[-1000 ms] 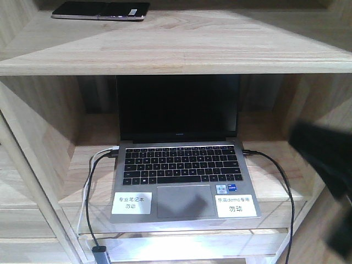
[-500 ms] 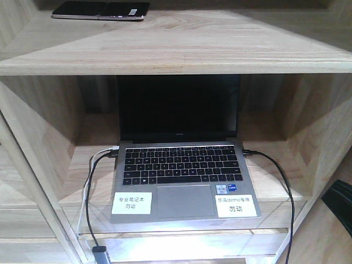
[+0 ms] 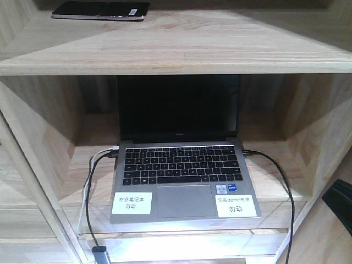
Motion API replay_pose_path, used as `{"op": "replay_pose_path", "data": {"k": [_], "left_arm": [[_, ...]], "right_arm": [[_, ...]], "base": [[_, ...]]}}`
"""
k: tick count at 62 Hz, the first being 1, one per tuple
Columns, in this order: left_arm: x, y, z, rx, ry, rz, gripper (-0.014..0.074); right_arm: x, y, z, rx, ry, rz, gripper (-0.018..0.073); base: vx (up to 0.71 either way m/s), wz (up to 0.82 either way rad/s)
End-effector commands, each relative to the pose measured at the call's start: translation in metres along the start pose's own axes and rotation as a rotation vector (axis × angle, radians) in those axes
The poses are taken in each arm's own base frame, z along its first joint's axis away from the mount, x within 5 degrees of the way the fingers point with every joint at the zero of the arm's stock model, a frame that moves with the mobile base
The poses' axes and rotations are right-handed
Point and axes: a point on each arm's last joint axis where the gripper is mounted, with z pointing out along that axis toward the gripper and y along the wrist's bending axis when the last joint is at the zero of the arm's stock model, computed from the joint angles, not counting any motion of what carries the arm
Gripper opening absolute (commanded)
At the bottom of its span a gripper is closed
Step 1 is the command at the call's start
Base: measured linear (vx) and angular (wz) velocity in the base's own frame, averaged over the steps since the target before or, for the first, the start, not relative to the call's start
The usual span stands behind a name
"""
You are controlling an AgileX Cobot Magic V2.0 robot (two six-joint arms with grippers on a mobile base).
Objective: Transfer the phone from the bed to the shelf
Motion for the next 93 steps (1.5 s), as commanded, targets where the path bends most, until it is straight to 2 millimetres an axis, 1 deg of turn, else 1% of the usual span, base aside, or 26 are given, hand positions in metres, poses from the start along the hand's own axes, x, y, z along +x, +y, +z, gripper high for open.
{"op": "replay_pose_path", "data": {"k": [1,20,36,43,49,58,70,80,86,93], "left_arm": [[-0.014,0.002,-0.003,-0.010,-0.107,-0.014,0.0001],[-0.014,0.002,-0.003,-0.010,-0.107,-0.014,0.0001],[-0.014,0.002,-0.003,-0.010,-0.107,-0.014,0.0001],[-0.014,0.002,-0.003,-0.010,-0.107,-0.014,0.0001],[-0.014,0.002,-0.003,-0.010,-0.107,-0.014,0.0001],[-0.014,0.002,-0.003,-0.010,-0.107,-0.014,0.0001],[-0.014,0.002,-0.003,-0.010,-0.107,-0.014,0.0001],[-0.014,0.002,-0.003,-0.010,-0.107,-0.014,0.0001],[-0.014,0.002,-0.003,-0.010,-0.107,-0.014,0.0001],[-0.014,0.002,-0.003,-0.010,-0.107,-0.014,0.0001]], "right_arm": [[-0.010,-0.004,0.000,0.043,-0.042,0.010,-0.0006],[-0.010,-0.009,0.000,0.097,-0.033,0.005,-0.0006],[-0.002,-0.017,-0.002,0.197,0.047,0.100,-0.0006],[-0.001,-0.023,-0.003,0.257,0.048,0.138,-0.0006],[-0.004,-0.027,-0.004,0.303,0.015,0.120,-0.0006],[-0.009,-0.028,-0.004,0.314,-0.045,0.080,-0.0006],[-0.011,-0.029,-0.007,0.340,-0.049,0.018,-0.0006],[0.000,-0.035,-0.016,0.469,-0.113,0.024,-0.0006],[0.014,-0.037,-0.023,0.551,-0.159,0.021,-0.0006],[0.033,-0.037,-0.029,0.614,-0.169,0.017,-0.0006]], "base": [[0.00,0.00],[0.00,0.00],[0.00,0.00],[0.00,0.00],[0.00,0.00],[0.00,0.00],[0.00,0.00],[0.00,0.00],[0.00,0.00],[0.00,0.00]]}}
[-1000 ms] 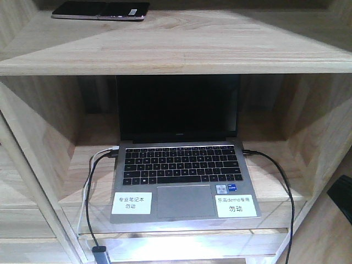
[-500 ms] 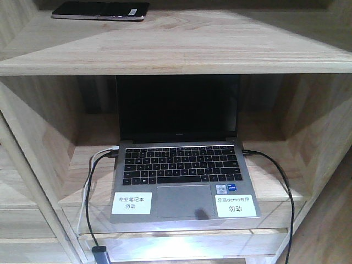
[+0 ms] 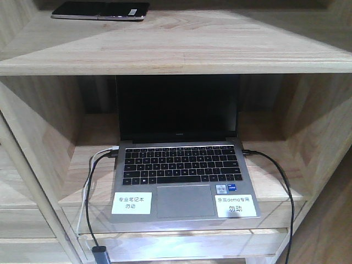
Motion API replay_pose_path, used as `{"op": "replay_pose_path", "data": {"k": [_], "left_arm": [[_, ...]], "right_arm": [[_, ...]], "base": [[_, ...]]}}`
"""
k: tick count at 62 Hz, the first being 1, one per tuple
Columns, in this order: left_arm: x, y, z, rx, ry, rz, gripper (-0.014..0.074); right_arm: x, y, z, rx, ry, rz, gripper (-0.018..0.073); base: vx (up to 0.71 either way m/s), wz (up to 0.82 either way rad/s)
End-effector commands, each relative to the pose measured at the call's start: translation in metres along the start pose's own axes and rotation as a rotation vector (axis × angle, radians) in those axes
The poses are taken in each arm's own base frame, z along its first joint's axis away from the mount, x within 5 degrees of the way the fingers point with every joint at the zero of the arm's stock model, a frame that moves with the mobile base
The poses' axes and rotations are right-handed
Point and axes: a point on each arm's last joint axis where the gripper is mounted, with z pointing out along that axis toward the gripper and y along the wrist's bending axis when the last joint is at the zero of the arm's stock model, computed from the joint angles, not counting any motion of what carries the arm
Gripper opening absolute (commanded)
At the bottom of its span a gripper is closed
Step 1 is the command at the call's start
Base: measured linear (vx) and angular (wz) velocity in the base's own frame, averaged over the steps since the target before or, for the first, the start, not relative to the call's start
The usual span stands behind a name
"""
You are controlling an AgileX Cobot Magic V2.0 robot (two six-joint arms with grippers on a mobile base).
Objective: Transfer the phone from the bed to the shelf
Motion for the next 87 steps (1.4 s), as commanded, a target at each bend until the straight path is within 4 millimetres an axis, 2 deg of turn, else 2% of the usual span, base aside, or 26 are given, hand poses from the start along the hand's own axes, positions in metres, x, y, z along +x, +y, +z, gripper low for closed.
{"op": "replay_pose_path", "data": {"k": [1,17,41,55,87], "left_arm": [[-0.014,0.002,-0.003,-0.010,-0.107,-0.014,0.0001],[-0.014,0.002,-0.003,-0.010,-0.107,-0.014,0.0001],[-0.014,0.002,-0.003,-0.010,-0.107,-0.014,0.0001],[-0.014,0.002,-0.003,-0.010,-0.107,-0.014,0.0001],[-0.014,0.002,-0.003,-0.010,-0.107,-0.014,0.0001]], "right_arm": [[-0.003,-0.003,-0.004,0.046,-0.108,-0.006,-0.0006],[0.049,-0.009,-0.008,0.078,-0.127,-0.017,-0.0006],[0.051,-0.009,-0.008,0.080,-0.095,-0.071,-0.0006],[0.059,-0.009,-0.007,0.080,-0.009,-0.070,-0.0006],[0.059,-0.009,-0.007,0.080,-0.009,-0.066,-0.0006]], "base": [[0.00,0.00],[0.00,0.00],[0.00,0.00],[0.00,0.00],[0.00,0.00]]}}
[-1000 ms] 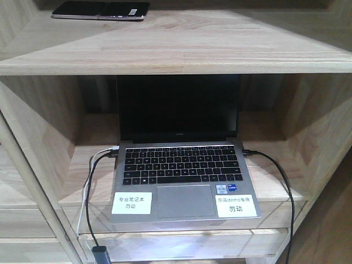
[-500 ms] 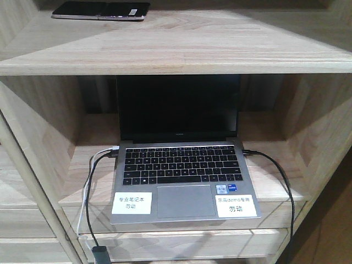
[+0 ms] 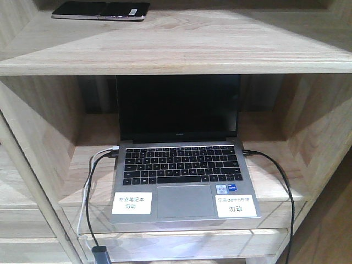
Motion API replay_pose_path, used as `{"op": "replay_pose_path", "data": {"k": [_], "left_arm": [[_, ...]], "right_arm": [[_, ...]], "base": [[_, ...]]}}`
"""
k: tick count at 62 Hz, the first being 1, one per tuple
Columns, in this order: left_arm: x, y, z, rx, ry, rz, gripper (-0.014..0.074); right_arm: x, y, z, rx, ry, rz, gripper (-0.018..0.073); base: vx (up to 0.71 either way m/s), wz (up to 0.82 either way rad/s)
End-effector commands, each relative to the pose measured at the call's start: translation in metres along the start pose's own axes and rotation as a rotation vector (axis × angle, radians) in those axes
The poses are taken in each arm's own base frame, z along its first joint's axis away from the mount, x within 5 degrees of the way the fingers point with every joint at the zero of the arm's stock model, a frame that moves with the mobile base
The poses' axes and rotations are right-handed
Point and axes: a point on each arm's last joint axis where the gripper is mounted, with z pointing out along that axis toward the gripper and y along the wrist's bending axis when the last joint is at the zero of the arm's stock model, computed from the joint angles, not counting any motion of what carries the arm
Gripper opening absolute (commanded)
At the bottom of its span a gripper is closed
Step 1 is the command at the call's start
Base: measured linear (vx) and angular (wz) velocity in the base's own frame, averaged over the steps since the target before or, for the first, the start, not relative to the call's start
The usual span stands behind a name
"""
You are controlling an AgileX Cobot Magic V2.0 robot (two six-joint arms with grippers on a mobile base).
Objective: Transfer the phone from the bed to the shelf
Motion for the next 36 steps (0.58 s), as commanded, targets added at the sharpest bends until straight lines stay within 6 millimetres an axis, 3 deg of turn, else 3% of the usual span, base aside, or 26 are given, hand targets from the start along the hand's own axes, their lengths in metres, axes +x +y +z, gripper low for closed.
{"op": "replay_pose_path", "data": {"k": [1,36], "left_arm": [[-0.0142,0.0016,-0.0030,-0.010,-0.107,-0.014,0.0001],[-0.0142,0.0016,-0.0030,-0.010,-0.107,-0.014,0.0001]], "right_arm": [[-0.0051,-0.0004,-0.0010,0.006,-0.073,-0.015,-0.0006],[-0.0051,-0.0004,-0.0010,0.006,-0.073,-0.015,-0.0006]], "base": [[0.00,0.00],[0.00,0.00]]}}
